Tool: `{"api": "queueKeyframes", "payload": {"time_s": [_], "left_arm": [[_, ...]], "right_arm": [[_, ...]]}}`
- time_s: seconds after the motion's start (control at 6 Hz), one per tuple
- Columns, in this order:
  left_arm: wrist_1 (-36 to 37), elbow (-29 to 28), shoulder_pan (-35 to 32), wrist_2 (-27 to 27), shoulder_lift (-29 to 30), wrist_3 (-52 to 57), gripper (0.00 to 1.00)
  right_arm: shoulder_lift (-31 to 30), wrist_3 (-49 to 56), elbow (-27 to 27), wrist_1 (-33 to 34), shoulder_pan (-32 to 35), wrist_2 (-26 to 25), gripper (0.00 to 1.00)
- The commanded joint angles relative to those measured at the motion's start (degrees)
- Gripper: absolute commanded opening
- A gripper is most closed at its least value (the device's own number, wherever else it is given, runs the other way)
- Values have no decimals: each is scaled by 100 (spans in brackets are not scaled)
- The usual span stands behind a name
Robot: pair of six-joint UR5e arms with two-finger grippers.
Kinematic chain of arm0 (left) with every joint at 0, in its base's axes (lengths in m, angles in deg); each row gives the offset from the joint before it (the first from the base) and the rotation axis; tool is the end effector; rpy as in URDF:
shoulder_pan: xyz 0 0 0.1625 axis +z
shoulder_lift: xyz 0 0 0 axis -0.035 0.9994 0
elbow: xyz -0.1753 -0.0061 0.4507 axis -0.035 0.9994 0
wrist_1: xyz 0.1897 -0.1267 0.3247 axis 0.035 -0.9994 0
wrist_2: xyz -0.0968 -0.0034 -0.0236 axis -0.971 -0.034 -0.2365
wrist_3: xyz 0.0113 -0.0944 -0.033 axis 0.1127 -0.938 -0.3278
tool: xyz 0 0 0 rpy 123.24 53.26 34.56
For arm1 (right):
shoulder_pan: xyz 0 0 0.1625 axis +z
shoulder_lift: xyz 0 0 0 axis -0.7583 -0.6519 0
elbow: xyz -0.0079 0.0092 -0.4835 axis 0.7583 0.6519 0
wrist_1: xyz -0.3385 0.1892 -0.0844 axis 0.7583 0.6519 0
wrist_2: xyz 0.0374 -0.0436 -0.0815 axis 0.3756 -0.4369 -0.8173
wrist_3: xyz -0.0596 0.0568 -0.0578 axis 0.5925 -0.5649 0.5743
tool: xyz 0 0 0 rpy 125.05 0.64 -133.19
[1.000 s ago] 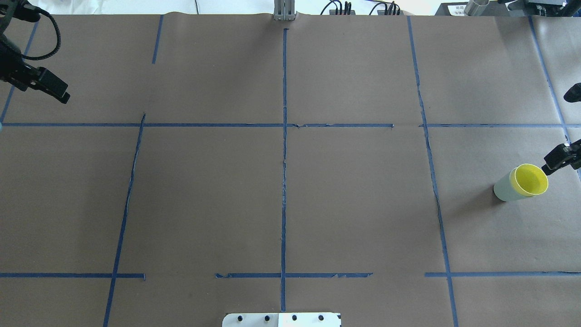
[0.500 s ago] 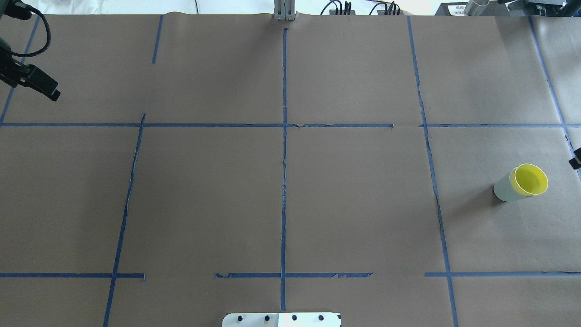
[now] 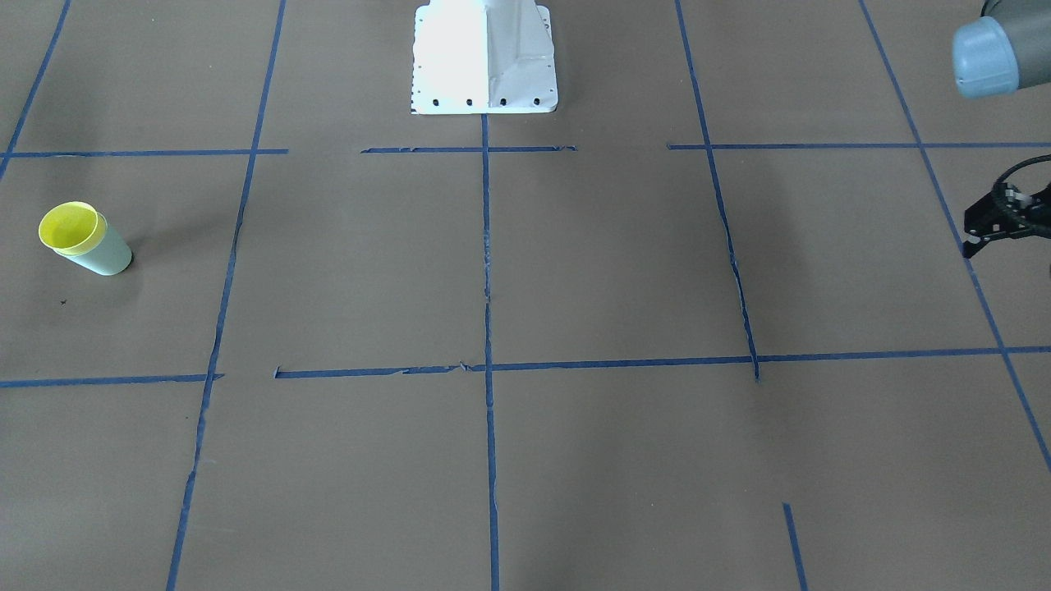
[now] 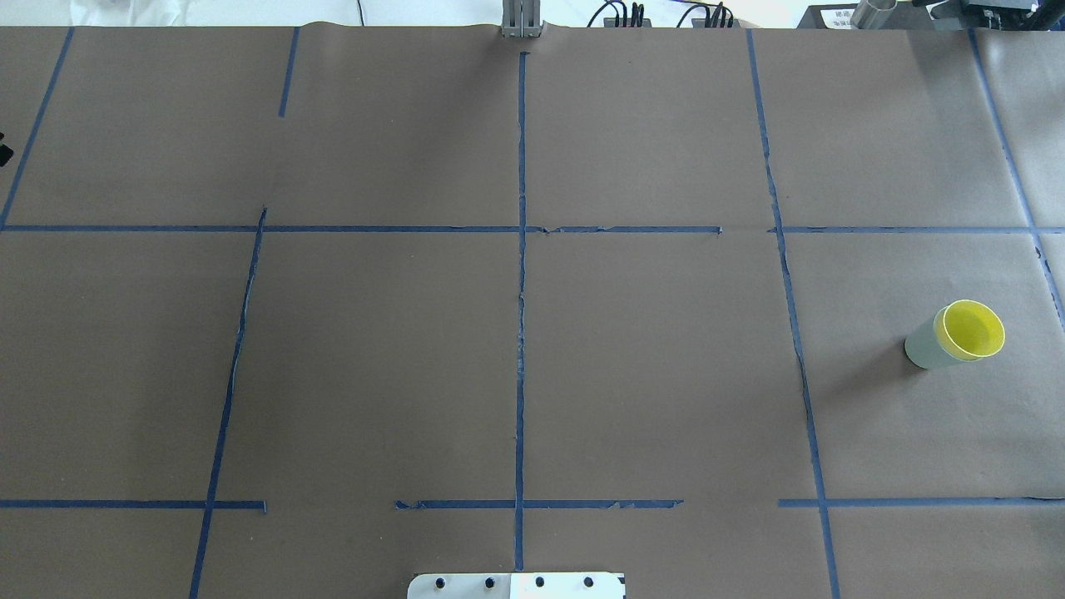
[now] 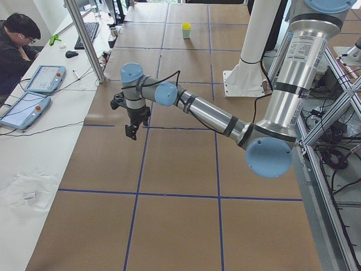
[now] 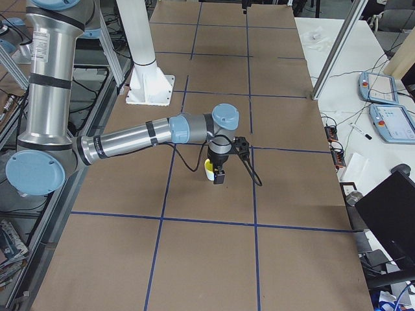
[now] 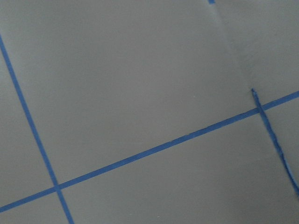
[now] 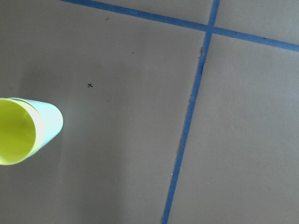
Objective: Transfer and stack yellow cup on green cup
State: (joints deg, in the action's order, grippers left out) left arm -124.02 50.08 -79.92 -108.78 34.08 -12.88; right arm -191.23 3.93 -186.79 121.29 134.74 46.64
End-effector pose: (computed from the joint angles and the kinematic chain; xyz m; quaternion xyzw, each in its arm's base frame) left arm 0.0494 -0.5677 0.5342 0.0975 0.3342 0.1771 0.9206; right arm 0.0370 -0.3667 0.6542 0.0062 -0.3583 -0.1004 0.9282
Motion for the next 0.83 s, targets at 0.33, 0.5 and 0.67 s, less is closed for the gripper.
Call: {"api": "queueKeyframes", "payload": {"time_s": [0.33, 0.5, 0.67], "left_arm": [[-73, -165, -1496, -667, -1732, 1114, 100], [-56, 228, -1499, -624, -2182, 1062, 100], [-65, 485, -1499, -615, -2526, 1079, 100]], "right_arm": [[-157, 134, 201, -28, 308, -33, 100], [-157, 125, 193, -37, 317, -24, 100], [-157, 125, 184, -37, 317, -24, 100]]}}
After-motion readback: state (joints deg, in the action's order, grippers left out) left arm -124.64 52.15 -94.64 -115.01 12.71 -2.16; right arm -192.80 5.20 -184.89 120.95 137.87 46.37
